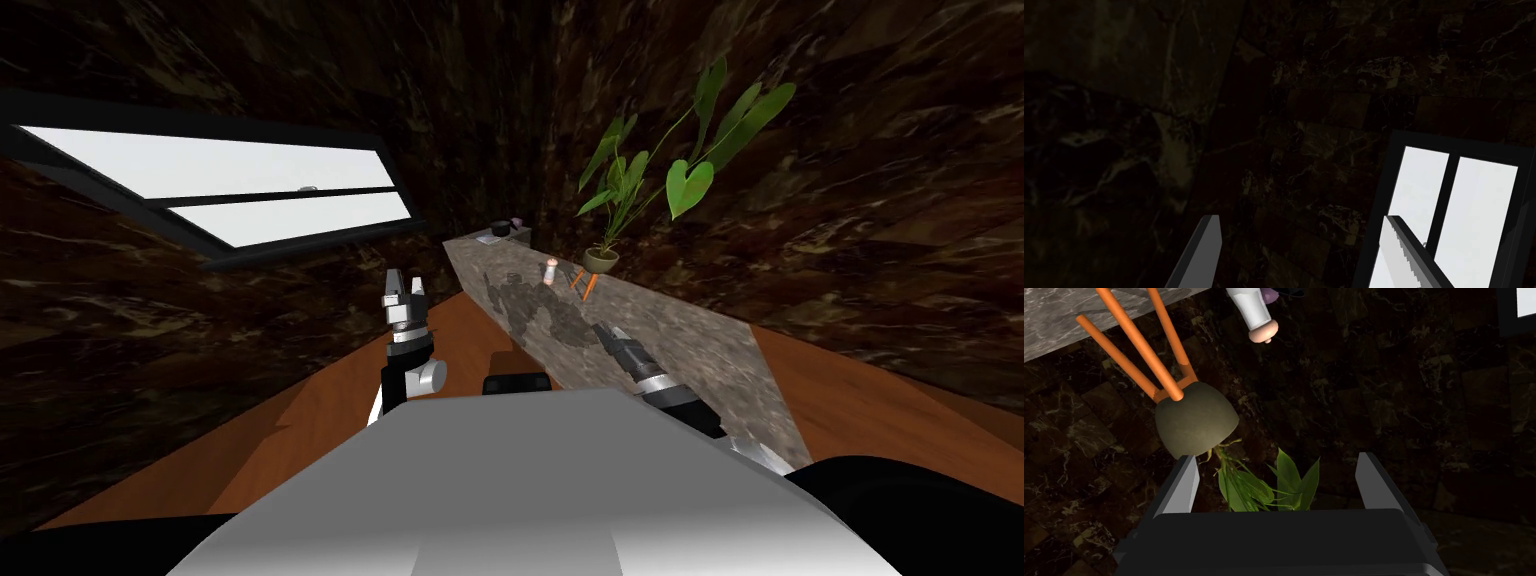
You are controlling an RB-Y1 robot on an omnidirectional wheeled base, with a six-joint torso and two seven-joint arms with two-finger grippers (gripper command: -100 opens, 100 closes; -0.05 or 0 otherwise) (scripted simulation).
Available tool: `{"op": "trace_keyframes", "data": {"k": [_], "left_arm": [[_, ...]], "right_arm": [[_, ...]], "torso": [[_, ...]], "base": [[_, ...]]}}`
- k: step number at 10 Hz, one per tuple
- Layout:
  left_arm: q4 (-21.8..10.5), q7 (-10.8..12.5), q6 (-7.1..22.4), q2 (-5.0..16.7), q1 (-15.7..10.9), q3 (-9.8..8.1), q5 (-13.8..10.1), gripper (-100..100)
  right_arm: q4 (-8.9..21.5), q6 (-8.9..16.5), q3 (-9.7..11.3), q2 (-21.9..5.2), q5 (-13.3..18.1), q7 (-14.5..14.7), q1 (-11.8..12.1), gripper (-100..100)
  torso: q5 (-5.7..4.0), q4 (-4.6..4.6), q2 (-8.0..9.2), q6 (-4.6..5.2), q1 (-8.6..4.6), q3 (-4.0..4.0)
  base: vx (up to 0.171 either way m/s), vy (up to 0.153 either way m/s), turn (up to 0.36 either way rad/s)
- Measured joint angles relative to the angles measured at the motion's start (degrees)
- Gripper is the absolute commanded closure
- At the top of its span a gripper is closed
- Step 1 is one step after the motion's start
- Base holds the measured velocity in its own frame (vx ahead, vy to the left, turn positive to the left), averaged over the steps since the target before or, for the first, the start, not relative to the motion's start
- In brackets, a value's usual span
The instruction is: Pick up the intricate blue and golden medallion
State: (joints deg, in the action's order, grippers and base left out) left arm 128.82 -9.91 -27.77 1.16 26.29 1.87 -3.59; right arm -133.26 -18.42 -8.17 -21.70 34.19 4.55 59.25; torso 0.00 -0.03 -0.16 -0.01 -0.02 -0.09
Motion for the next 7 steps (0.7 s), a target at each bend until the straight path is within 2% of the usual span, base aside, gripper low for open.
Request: {"op": "trace_keyframes", "data": {"k": [1, 2, 4, 5, 7], "left_arm": [[0.0, 0.0, 0.0, 0.0, 0.0, -0.01, 0.0, 0], [0.0, 0.0, 0.0, 0.0, 0.0, 0.0, 0.0, 0], [0.0, 0.0, 0.0, 0.0, 0.0, -0.01, 0.0, 0], [0.0, 0.0, 0.0, 0.0, 0.0, -0.01, 0.0, 0], [0.0, 0.0, 0.0, 0.0, 0.0, -0.01, 0.0, 0]], "right_arm": [[0.2, 0.0, -0.3, -0.5, 0.8, 0.3, 1.2, -100], [0.0, -0.2, -0.5, -1.1, 2.4, 1.1, 3.6, -100], [1.1, 0.2, -1.6, -3.7, 5.0, 2.0, 6.5, -100], [2.3, 0.0, -1.6, -4.4, 6.7, 2.8, 7.6, -100], [2.3, 0.9, -2.0, -6.7, 9.0, 3.3, 10.2, -100]], "torso": [[-0.01, 0.0, 0.01, 0.07, 0.0, 0.01], [0.0, 0.0, 0.0, 0.03, 0.02, 0.0], [0.0, -0.01, -0.07, 0.06, 0.01, -0.04], [-0.01, -0.02, -0.09, 0.03, -0.02, -0.05], [-0.01, -0.01, -0.05, 0.03, -0.02, -0.03]], "base": [[0.035, -0.007, 0.222], [0.054, -0.005, 0.4], [0.05, -0.011, 0.254], [0.039, -0.02, 0.141], [0.037, -0.014, 0.2]]}}
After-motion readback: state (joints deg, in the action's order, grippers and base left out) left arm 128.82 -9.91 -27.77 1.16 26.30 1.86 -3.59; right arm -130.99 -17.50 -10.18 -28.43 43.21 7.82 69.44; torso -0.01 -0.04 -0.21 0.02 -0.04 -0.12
